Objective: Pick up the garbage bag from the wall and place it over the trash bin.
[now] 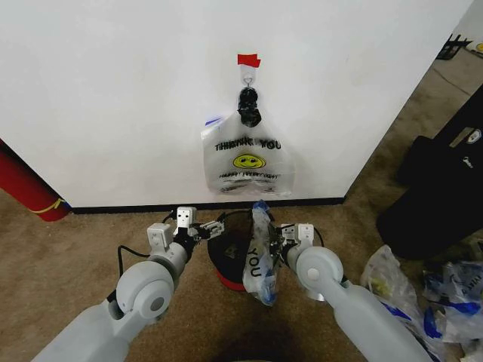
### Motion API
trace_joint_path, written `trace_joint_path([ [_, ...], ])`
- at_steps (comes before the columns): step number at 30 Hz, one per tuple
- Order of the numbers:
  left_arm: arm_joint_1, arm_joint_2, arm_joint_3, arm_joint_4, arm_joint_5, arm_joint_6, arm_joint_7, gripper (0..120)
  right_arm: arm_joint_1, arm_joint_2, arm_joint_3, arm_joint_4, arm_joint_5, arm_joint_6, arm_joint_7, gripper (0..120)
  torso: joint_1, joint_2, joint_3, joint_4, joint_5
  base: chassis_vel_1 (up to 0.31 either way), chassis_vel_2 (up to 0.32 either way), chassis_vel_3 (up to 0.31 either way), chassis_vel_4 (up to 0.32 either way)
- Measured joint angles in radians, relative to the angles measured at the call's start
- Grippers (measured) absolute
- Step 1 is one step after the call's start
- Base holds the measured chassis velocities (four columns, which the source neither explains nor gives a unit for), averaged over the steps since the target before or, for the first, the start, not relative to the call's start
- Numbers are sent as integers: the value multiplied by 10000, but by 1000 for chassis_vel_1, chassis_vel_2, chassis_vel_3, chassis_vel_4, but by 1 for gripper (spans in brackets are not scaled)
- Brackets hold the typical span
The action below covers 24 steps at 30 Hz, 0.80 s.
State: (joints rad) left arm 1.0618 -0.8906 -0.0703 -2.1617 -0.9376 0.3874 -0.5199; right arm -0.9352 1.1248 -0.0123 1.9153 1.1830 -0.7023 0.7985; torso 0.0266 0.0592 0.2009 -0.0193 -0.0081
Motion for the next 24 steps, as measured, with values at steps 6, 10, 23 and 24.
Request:
trace_joint_path([
  [6,17,120,47,-308,-87,12,4,100,-456,233,579,297,-287,578,-498,0,0,0,0,0,0,0,0,0,0],
  [10,-297,377,212,-912,-476,257,175,100,-955,516,941,729,-1185,1440,-1386,0,0,0,-1,-1,0,0,0,0,0],
  [23,-2904,911,1824,-1872,-2730,1786,571,100,-1804,1387,1037,1282,-3710,2340,-2184,0,-1,0,-1,-1,1,0,0,0,0],
  [24,-3278,902,2144,-1681,-2765,1885,526,100,-1824,1412,1035,1333,-3793,2339,-2212,0,0,0,-1,0,2,0,0,0,0],
])
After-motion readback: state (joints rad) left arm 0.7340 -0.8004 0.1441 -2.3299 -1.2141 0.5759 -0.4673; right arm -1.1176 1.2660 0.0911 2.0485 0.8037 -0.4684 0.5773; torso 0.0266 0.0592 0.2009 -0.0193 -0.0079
